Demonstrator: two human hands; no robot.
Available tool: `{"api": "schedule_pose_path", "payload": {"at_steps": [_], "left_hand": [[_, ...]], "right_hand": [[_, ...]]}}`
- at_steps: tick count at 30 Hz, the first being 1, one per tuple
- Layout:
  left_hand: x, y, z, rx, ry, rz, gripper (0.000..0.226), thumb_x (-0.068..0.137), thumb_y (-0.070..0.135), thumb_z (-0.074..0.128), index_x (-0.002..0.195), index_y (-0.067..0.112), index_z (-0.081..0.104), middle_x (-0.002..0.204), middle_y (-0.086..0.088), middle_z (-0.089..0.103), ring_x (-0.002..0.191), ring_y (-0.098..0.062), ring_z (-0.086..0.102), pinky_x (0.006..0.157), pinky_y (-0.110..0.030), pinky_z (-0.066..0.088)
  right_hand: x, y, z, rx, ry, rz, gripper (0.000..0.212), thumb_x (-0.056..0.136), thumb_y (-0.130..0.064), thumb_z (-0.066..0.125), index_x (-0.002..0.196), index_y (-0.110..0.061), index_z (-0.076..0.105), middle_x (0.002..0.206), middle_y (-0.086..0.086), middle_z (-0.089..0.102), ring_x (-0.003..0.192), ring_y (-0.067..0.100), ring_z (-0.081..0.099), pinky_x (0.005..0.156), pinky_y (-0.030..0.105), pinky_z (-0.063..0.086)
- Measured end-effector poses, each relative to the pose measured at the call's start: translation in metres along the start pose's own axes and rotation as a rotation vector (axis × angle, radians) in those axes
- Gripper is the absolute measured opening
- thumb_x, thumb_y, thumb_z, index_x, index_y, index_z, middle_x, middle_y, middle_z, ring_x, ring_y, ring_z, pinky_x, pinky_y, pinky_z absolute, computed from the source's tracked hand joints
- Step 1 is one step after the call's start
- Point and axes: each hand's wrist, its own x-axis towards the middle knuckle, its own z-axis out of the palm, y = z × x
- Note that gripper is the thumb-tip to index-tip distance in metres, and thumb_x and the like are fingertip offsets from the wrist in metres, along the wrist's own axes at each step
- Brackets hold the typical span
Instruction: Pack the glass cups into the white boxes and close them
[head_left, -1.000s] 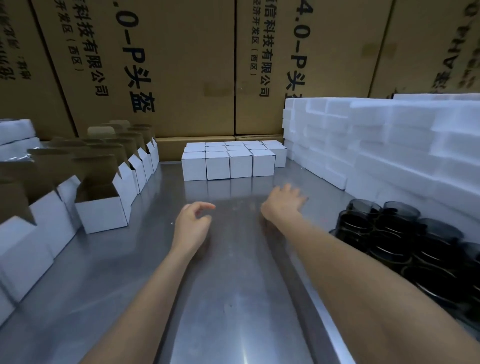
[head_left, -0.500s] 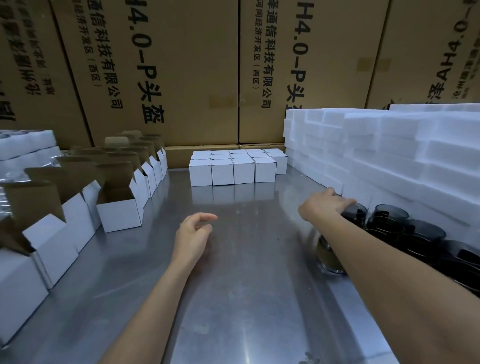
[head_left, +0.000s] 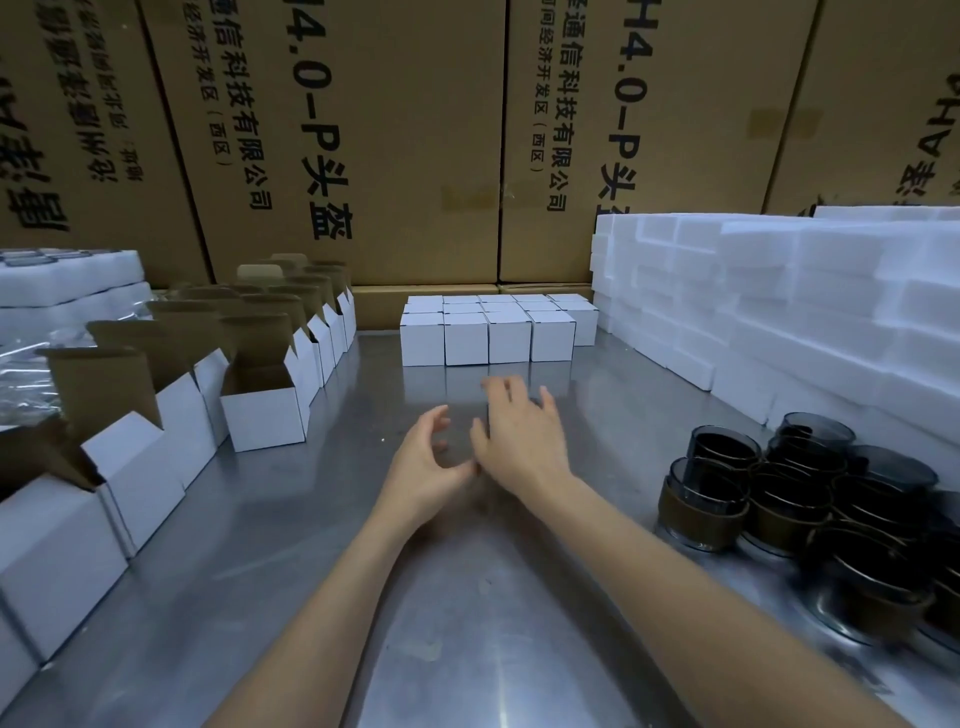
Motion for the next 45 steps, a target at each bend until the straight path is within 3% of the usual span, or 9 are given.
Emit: {"api": "schedule_pose_path", "payload": {"at_steps": [5, 9, 11, 15, 20, 29, 35, 40, 45], "left_hand": [[-0.005, 0.003, 0.002, 0.045, -0.078, 0.021, 0.068, 0.057, 0.035, 0.061, 0.123, 0.037, 0.044, 0.111, 0.018, 0.059, 0.107, -0.012, 0.062, 0.097, -0.041, 0.049], [-0.005, 0.0, 0.0, 0.027, -0.075, 0.008, 0.08, 0.044, 0.051, 0.066, 0.12, 0.033, 0.051, 0.11, 0.014, 0.066, 0.107, -0.011, 0.063, 0.096, -0.041, 0.05], [-0.005, 0.001, 0.0, 0.042, -0.074, 0.007, 0.075, 0.045, 0.049, 0.065, 0.118, 0.033, 0.054, 0.112, 0.01, 0.068, 0.107, -0.011, 0.064, 0.094, -0.041, 0.051], [-0.003, -0.001, 0.001, 0.059, -0.051, 0.034, 0.065, 0.062, 0.026, 0.074, 0.124, 0.023, 0.054, 0.114, 0.006, 0.067, 0.108, -0.012, 0.063, 0.096, -0.039, 0.049], [0.003, -0.006, 0.003, 0.022, -0.004, 0.108, 0.055, 0.07, 0.006, 0.078, 0.115, 0.027, 0.055, 0.106, 0.015, 0.064, 0.101, 0.001, 0.06, 0.082, -0.006, 0.045], [0.002, -0.002, 0.003, 0.127, 0.169, 0.396, 0.07, 0.067, 0.004, 0.069, 0.128, 0.029, 0.049, 0.125, 0.014, 0.056, 0.118, -0.008, 0.052, 0.094, -0.021, 0.043], [0.002, -0.002, 0.003, 0.143, 0.202, 0.406, 0.074, 0.067, 0.001, 0.069, 0.131, 0.032, 0.046, 0.128, 0.014, 0.054, 0.121, -0.011, 0.051, 0.097, -0.034, 0.047], [0.002, -0.002, 0.001, 0.086, 0.163, 0.4, 0.068, 0.069, 0.003, 0.069, 0.129, 0.029, 0.05, 0.125, 0.014, 0.058, 0.118, -0.007, 0.053, 0.096, -0.027, 0.046], [0.002, 0.002, 0.0, -0.19, 0.02, 0.23, 0.039, 0.075, 0.024, 0.078, 0.112, 0.023, 0.065, 0.099, 0.012, 0.072, 0.093, -0.001, 0.066, 0.082, -0.015, 0.049]], "right_hand": [[-0.03, 0.002, 0.003, 0.407, 0.148, -0.185, 0.049, 0.088, -0.026, 0.055, 0.134, -0.019, 0.044, 0.133, -0.004, 0.047, 0.116, 0.016, 0.051, 0.095, 0.03, 0.043], [-0.032, 0.019, 0.011, 0.673, -0.095, 0.122, 0.081, 0.081, -0.04, 0.069, 0.146, -0.023, 0.024, 0.142, -0.007, 0.037, 0.129, 0.01, 0.041, 0.101, 0.027, 0.038], [-0.027, 0.024, 0.015, 0.77, -0.203, 0.218, 0.082, 0.077, -0.04, 0.074, 0.144, -0.026, 0.028, 0.133, -0.008, 0.05, 0.124, 0.012, 0.05, 0.102, 0.03, 0.041], [-0.022, 0.025, 0.022, 0.811, -0.133, 0.19, 0.06, 0.072, -0.032, 0.08, 0.124, -0.029, 0.05, 0.113, -0.013, 0.059, 0.111, 0.01, 0.058, 0.096, 0.026, 0.045], [-0.02, 0.023, 0.017, 0.846, 0.027, 0.136, 0.056, 0.066, -0.026, 0.086, 0.111, -0.034, 0.054, 0.109, -0.008, 0.051, 0.097, -0.007, 0.052, 0.081, 0.002, 0.038], [-0.024, 0.015, 0.008, 0.814, 0.167, -0.016, 0.071, 0.064, -0.023, 0.084, 0.122, -0.027, 0.044, 0.118, -0.013, 0.056, 0.113, 0.01, 0.054, 0.095, 0.027, 0.045], [-0.026, 0.011, 0.007, 0.768, 0.254, -0.059, 0.069, 0.063, -0.024, 0.082, 0.119, -0.032, 0.043, 0.114, -0.014, 0.056, 0.11, 0.012, 0.054, 0.09, 0.035, 0.049], [-0.025, 0.013, 0.007, 0.782, 0.217, -0.056, 0.068, 0.063, -0.032, 0.084, 0.116, -0.033, 0.042, 0.112, -0.015, 0.056, 0.11, 0.012, 0.053, 0.091, 0.029, 0.047], [-0.024, 0.015, 0.001, 0.999, 0.096, 0.03, 0.051, 0.076, -0.036, 0.077, 0.119, -0.034, 0.05, 0.118, -0.015, 0.059, 0.113, 0.009, 0.055, 0.097, 0.026, 0.045]]}}
